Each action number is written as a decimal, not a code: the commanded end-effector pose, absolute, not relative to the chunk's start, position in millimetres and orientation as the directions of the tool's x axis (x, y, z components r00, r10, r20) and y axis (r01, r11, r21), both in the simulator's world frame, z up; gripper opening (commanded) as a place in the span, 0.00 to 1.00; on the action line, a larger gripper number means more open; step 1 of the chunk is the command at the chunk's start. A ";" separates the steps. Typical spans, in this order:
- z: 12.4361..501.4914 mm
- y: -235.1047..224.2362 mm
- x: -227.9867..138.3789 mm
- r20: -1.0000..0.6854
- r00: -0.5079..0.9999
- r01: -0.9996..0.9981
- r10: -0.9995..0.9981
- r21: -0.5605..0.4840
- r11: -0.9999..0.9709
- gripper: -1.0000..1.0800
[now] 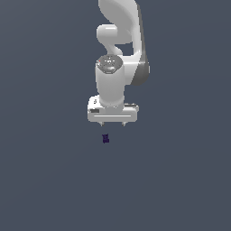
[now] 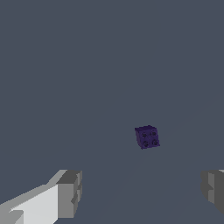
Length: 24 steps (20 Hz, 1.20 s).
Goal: Pick up the object and move it to a goal position.
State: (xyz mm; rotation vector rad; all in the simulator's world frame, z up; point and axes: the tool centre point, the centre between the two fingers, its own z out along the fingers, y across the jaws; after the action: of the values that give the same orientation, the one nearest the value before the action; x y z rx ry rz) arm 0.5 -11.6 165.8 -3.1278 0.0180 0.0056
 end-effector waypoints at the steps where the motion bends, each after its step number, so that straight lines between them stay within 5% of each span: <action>1: 165.8 -11.6 0.5 -0.004 1.000 -0.012 -0.011 -0.014 -1.000 0.96; 14: 184.4 -29.3 12.4 0.042 0.999 -0.004 -0.004 -0.001 -1.000 0.96; 24: 142.8 -39.1 10.4 0.026 0.998 0.061 0.061 0.004 -0.998 0.96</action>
State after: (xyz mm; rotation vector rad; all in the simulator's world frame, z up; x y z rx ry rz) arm 11.5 -36.6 153.2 -3.1425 -0.0727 -0.0482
